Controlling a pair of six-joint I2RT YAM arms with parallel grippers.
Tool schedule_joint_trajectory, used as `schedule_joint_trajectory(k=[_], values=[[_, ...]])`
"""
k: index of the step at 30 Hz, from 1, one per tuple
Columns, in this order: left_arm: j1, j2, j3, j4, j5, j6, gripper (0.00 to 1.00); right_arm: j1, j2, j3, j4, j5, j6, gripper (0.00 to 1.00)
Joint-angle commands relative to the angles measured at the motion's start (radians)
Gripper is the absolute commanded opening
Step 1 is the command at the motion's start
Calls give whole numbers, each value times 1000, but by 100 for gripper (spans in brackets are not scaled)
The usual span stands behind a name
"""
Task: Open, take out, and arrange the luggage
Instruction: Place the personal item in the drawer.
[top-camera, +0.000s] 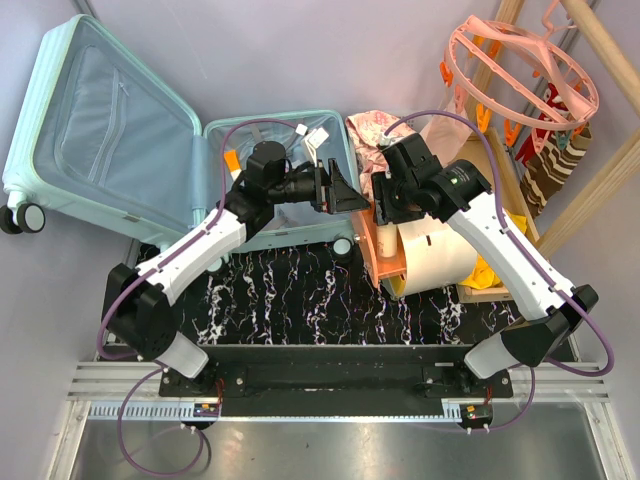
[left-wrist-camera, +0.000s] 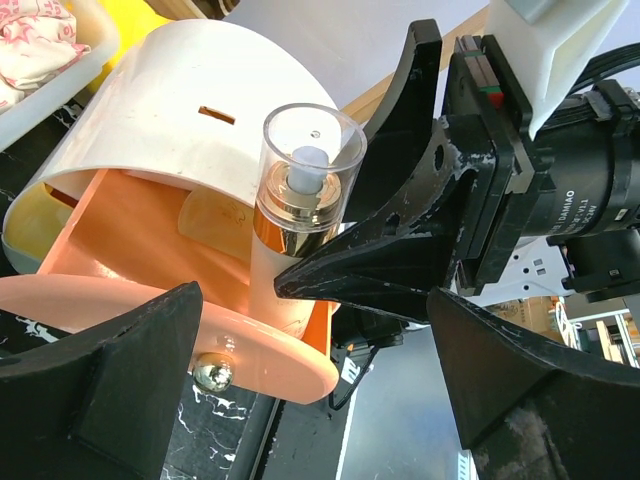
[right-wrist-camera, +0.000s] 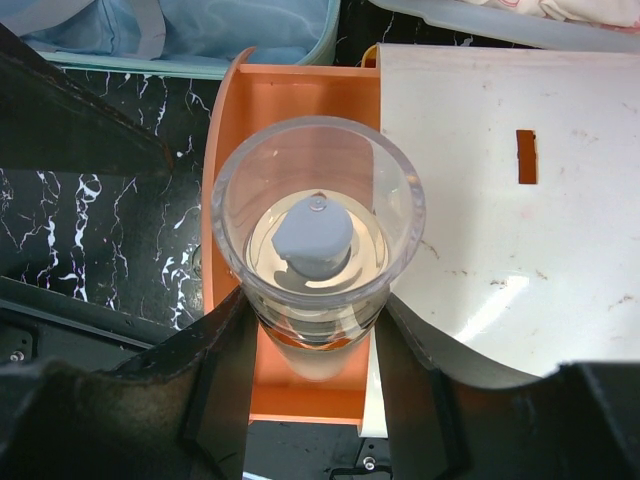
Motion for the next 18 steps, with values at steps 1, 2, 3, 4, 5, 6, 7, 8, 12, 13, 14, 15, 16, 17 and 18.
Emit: schedule_joint_trajectory(k=[1, 2, 3, 4, 5, 6, 7, 8, 12, 13, 14, 15, 16, 17, 18], values=[[-5, 7, -4, 68, 35, -7, 99, 9, -1, 54, 15, 15, -14, 46], [-3, 9, -2, 68, 35, -7, 99, 9, 1, 54, 15, 14, -14, 47], [-5, 11, -2, 69, 38, -9, 99, 9, 1, 54, 16, 14, -14, 49], [-3, 14, -1, 71, 38, -9, 99, 7, -1, 54, 18, 14, -14, 50], [-5, 12, -1, 71, 37, -11, 99, 9, -2, 54, 19, 15, -12, 50], [-3, 14, -1, 71, 40, -11, 99, 9, -1, 52, 19, 17, -14, 50], [-3, 15, -1, 71, 40, -11, 99, 9, -1, 52, 18, 17, -14, 52], [-5, 17, -1, 74, 43, -14, 99, 10, -2, 52, 18, 18, -15, 53], [-3, 17, -2, 74, 43, -15, 99, 9, -1, 52, 21, 24, -18, 56], [-3, 14, -4, 71, 42, -14, 99, 9, 1, 52, 22, 23, -18, 57], [-3, 11, -4, 66, 34, -11, 99, 9, 1, 52, 21, 23, -18, 57], [-3, 11, -4, 63, 32, -9, 99, 9, 1, 52, 24, 21, -18, 58], [-3, 9, -2, 62, 29, -7, 99, 9, 1, 51, 27, 21, -18, 59], [-3, 8, -2, 60, 29, -7, 99, 9, -1, 51, 29, 21, -18, 59], [-3, 9, -2, 58, 28, -6, 99, 9, -1, 51, 32, 21, -18, 59]])
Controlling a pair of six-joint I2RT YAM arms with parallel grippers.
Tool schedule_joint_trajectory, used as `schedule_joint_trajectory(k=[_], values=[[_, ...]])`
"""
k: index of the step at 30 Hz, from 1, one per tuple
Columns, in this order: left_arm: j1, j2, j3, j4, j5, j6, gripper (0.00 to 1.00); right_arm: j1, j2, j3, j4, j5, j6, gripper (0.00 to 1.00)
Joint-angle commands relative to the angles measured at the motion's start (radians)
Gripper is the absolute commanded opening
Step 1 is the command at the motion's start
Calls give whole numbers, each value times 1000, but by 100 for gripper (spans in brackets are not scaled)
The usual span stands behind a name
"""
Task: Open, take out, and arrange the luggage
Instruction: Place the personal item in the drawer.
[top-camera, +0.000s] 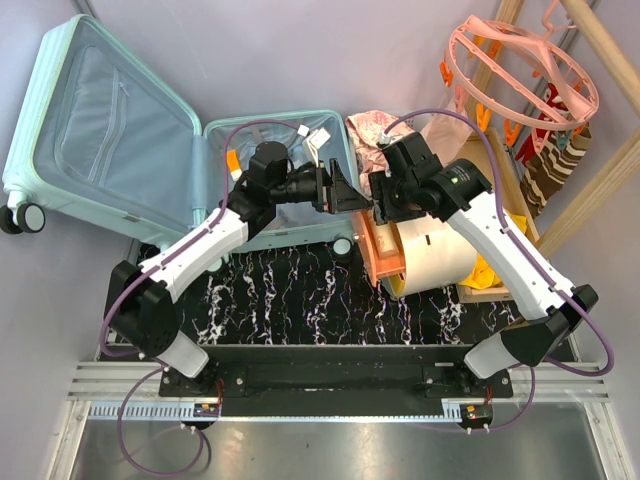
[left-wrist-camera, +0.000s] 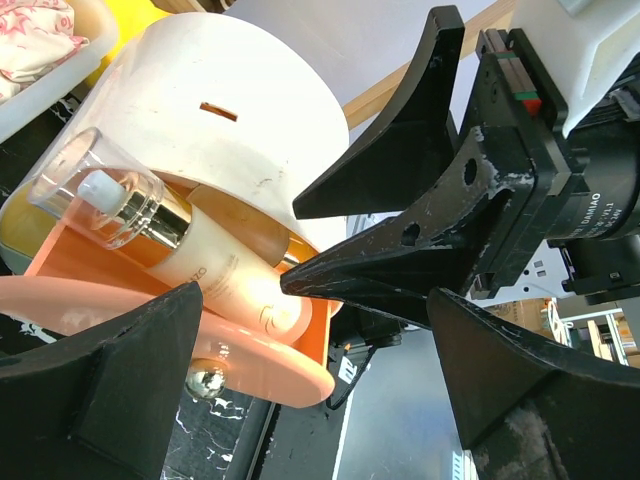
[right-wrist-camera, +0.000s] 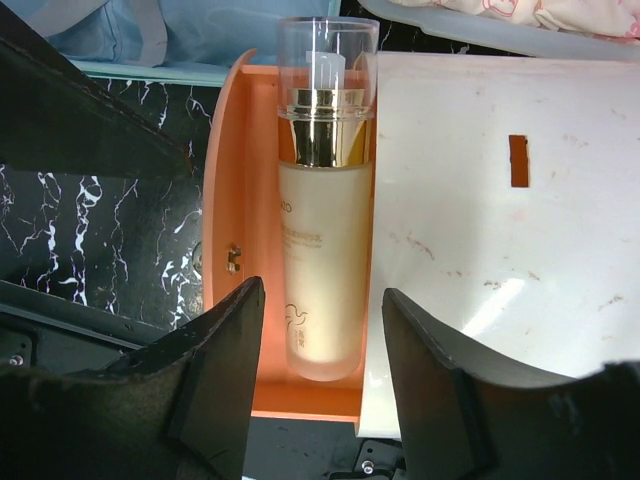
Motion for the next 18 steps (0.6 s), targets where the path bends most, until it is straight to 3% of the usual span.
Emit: schedule_joint_trajectory(k=[1, 9, 13, 18], values=[[-3, -12, -4, 41, 12, 11, 99, 6, -9, 38, 35, 16, -12, 59], [-2, -43, -10, -28, -75, 36, 99, 7, -21, 65, 55, 40, 8, 57], [-2, -98, -51, -38, -237, 30, 99, 6, 25, 152, 55, 45, 2, 51], [41, -139, -89, -66, -321, 4, 99, 6, 78, 162, 122, 74, -6, 47]])
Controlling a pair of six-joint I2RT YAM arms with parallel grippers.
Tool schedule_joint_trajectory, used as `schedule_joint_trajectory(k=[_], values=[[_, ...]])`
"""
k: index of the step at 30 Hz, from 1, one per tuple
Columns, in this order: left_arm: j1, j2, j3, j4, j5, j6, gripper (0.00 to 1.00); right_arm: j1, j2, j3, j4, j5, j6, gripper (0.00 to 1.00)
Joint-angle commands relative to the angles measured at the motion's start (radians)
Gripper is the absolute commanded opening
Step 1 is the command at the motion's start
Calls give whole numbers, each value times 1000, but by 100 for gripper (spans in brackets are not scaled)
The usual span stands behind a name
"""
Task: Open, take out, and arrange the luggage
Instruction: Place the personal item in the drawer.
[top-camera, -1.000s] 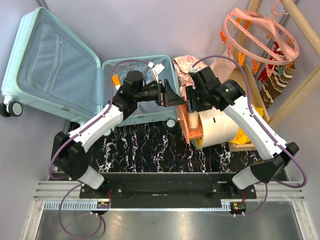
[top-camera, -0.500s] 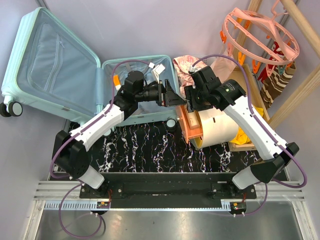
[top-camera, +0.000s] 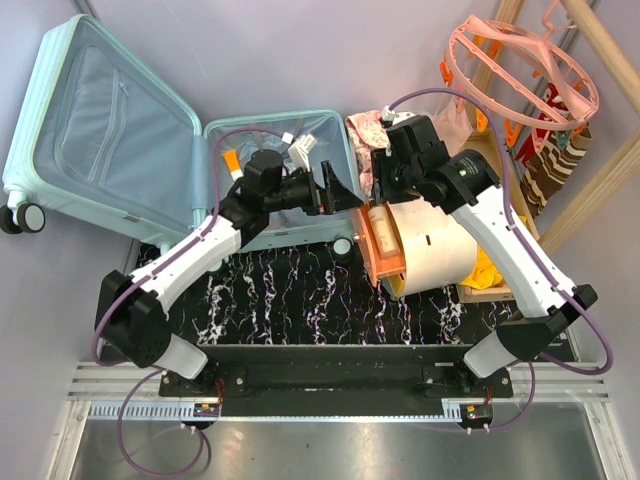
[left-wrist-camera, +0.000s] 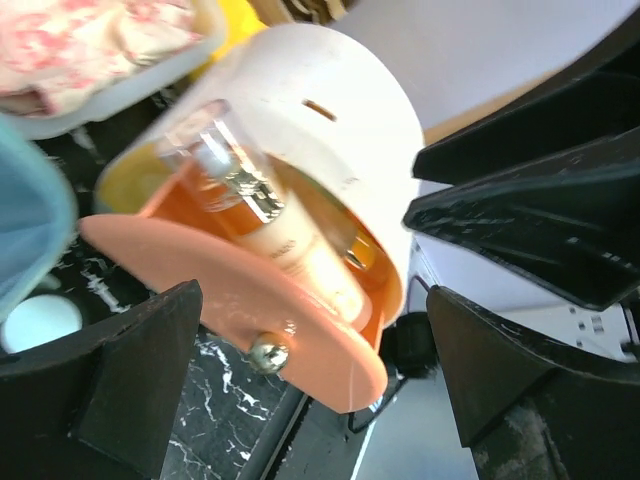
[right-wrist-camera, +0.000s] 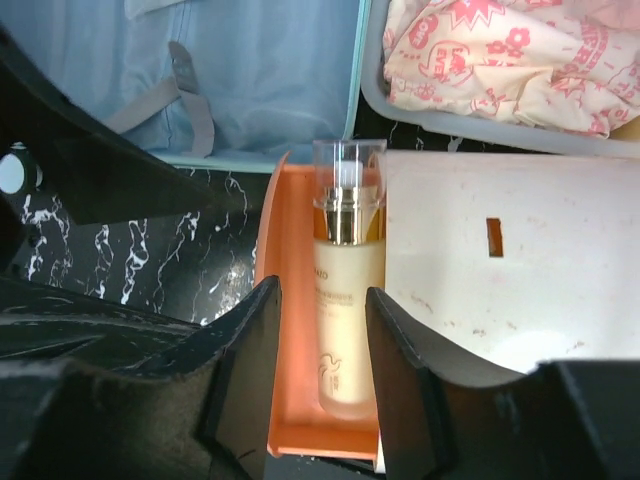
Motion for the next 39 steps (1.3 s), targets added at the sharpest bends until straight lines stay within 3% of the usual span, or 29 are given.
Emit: schedule_joint_trajectory(k=[1, 17, 30, 39], values=[[40, -107, -37, 29, -145, -5, 99, 4, 50, 23, 80, 43, -13, 47], [92, -164, -123, 57, -95, -22, 99, -39, 307, 262, 127, -5, -99, 41], [93, -153, -129, 71, -76, -22, 99, -69, 313, 204, 65, -175, -88, 35], [93, -150, -132, 77, -66, -27, 99, -69, 267, 104, 41, -183, -88, 33]])
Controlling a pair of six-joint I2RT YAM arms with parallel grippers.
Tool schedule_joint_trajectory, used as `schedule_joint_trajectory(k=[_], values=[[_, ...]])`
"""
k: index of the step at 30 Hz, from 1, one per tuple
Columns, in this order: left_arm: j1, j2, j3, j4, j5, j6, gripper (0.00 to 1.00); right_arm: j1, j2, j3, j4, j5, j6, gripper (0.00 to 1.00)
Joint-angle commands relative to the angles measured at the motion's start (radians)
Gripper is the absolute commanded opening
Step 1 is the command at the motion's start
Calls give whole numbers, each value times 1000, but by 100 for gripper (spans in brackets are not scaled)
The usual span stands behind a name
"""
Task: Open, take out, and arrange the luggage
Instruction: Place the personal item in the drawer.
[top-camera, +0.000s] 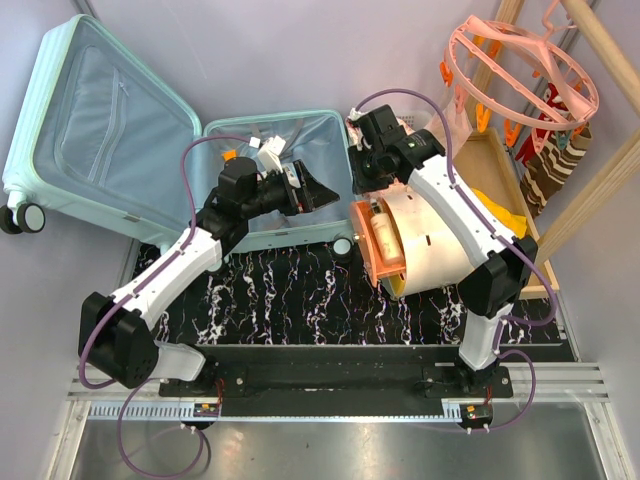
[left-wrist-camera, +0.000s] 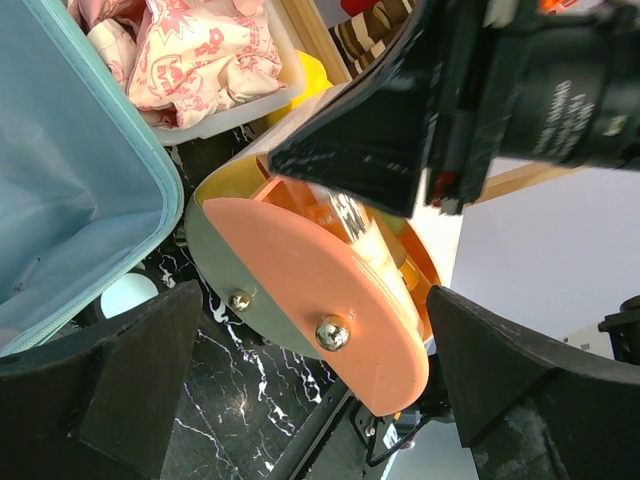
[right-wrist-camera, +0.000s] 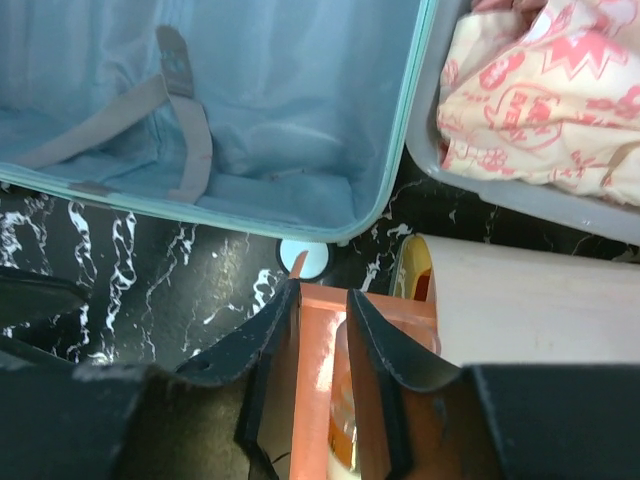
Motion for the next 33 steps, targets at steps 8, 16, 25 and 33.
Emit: schedule_joint_trajectory(k=[8, 16, 25, 33], values=[[0, -18, -6, 64, 24, -4, 99, 0, -77, -26, -31, -23, 4, 34], [-2, 8, 0, 96, 73, 2, 99, 2, -51, 102, -38, -22, 3, 41], [24, -57, -40, -64, -192, 36, 99, 7, -30, 314, -123, -83, 12, 50], [162, -193, -106, -222, -337, 58, 99, 103, -203, 61, -105, -74, 53, 50]])
